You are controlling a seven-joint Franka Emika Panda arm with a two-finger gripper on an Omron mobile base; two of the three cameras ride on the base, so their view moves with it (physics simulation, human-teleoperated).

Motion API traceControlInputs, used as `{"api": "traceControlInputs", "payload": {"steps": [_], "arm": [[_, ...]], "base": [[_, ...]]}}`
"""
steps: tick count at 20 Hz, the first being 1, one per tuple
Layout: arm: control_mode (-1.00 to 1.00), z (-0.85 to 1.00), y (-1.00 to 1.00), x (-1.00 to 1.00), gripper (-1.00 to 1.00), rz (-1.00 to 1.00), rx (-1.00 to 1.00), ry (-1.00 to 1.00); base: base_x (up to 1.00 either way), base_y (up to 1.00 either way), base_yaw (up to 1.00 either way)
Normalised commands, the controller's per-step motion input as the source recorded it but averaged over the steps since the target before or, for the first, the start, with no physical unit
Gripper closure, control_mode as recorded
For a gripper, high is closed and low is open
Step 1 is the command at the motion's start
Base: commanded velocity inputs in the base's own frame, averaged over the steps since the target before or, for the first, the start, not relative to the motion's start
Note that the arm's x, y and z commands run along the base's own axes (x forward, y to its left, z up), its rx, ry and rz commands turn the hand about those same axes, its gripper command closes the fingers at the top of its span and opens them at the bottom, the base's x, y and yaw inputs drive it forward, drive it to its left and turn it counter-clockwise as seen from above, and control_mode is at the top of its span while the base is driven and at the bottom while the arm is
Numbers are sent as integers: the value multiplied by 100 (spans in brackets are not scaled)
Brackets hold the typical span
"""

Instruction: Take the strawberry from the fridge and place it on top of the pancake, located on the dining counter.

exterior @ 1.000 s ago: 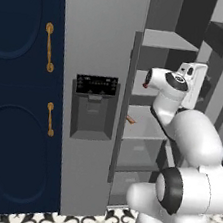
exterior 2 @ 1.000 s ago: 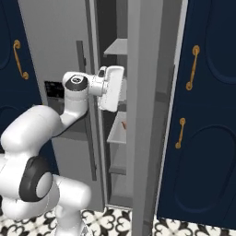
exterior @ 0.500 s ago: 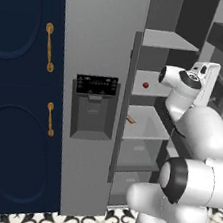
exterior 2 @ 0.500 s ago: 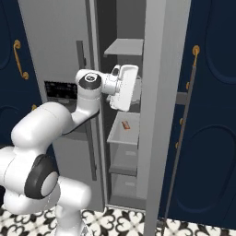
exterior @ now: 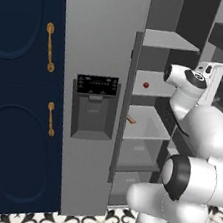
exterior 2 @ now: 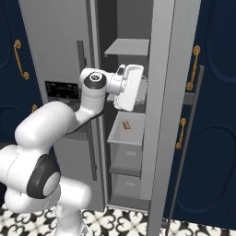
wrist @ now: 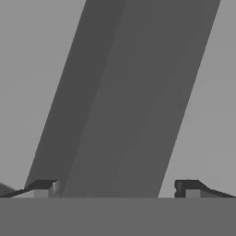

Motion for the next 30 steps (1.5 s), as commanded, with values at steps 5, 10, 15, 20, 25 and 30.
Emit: {"api": "traceControlInputs", "payload": {"steps": [5,10,15,20,25,30], "arm": [[-100,1,45,-28,-100,10,0,0],[-100,-5,97,-25,-100,15,2,8],[-100,-49,98,-9,-100,0,36,-12],[-100,-81,74,-20,-100,-2,69,-12],[-100,-79,69,-18,-100,-3,79,-13],[-100,-72,61,-27,-100,-1,73,-25]], "base": [[0,0,0],[0,0,0],[0,0,0],[0,0,0],[0,0,0],[0,0,0]]}}
